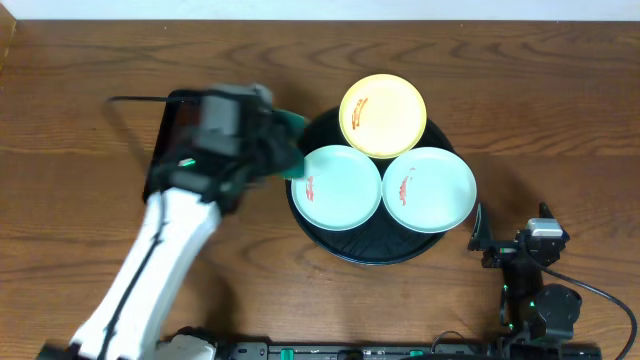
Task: Clean dirty plates on tray and stack at the side
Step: 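Move the sponge with the left gripper onto the left pale green plate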
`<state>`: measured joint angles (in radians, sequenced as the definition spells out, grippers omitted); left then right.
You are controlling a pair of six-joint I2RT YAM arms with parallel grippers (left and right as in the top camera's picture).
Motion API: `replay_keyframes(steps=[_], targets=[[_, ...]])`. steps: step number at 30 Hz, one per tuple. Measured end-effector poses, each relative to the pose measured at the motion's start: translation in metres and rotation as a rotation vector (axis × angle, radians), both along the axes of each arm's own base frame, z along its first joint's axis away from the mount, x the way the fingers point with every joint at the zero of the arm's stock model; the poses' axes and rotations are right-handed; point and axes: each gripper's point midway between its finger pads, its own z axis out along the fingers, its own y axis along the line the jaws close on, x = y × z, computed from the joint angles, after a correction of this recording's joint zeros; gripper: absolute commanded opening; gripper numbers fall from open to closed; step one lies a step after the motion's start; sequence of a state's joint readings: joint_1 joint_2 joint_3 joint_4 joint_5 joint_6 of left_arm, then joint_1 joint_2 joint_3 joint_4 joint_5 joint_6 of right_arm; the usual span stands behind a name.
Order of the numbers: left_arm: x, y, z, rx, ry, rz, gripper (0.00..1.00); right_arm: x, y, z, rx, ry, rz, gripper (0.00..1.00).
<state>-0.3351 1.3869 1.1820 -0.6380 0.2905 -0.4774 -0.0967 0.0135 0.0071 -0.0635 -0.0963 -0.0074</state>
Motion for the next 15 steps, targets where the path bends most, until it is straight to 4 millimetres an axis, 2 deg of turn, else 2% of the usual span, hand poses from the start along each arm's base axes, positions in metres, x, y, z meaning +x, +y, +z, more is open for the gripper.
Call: replay_keyframes(steps=[3,6,10,15], targets=[[-0.012,-0.037,-0.035,0.025,0.101,-0.077,0.07,0.0,0.0,0.0,0.0,0.0,0.0,0.99],[-0.021,-0.057,-0.07,0.062,0.198,-0.075,0.07,0.0,0.0,0.0,0.0,0.0,0.0,0.99],[-0.019,-0.066,-0.112,0.107,0.292,0.013,0.07,0.0,0.0,0.0,0.0,0.0,0.0,0.99],[-0.007,-0.07,-0.149,0.104,0.347,0.135,0.08,0.0,0.0,0.0,0.0,0.0,0.0,0.99]])
